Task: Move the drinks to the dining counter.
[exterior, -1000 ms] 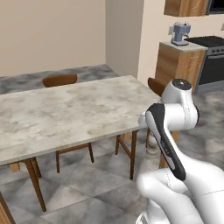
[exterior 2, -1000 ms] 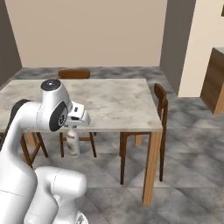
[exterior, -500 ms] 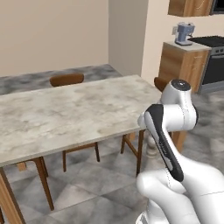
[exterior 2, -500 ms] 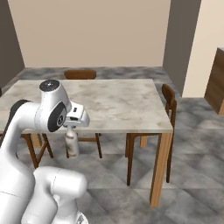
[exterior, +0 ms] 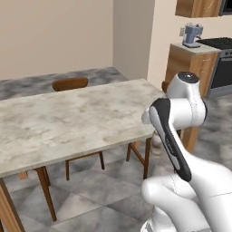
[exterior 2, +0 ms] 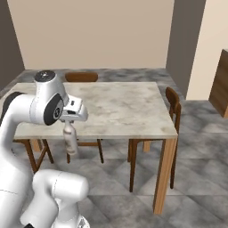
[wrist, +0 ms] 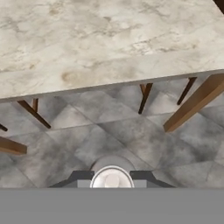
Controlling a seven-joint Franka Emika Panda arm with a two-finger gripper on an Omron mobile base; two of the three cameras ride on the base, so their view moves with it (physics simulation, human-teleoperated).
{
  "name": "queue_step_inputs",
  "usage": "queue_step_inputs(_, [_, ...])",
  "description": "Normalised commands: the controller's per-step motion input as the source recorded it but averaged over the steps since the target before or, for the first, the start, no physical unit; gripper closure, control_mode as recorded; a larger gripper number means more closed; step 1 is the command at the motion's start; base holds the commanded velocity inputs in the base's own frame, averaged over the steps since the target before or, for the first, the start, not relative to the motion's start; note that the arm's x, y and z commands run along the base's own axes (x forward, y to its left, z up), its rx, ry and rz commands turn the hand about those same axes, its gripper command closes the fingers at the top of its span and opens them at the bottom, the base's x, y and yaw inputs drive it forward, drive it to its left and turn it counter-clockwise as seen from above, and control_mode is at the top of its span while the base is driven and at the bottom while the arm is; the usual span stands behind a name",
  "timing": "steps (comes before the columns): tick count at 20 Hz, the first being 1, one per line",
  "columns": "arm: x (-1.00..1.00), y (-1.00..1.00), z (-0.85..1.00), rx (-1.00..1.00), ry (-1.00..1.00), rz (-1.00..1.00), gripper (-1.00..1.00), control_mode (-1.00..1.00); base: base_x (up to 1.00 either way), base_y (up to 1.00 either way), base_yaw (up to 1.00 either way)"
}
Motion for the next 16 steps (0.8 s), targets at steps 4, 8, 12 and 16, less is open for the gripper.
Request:
queue_step_inputs(4, [0.06,0.05,1.0,0.0,0.03,0.0,1.0,-1.0,0.0,0.0,0.0])
queue_step_inputs(8, [0.65,0.09,0.61,0.0,0.0,0.01,1.0,-1.0,0.0,0.0,0.0])
queue_step_inputs(12, [0.91,0.07,0.06,0.0,0.0,0.01,1.0,-1.0,0.0,0.0,0.0])
queue_step_inputs(16, [1.0,0.0,0.0,0.0,0.0,0.0,1.0,-1.0,0.0,0.0,0.0])
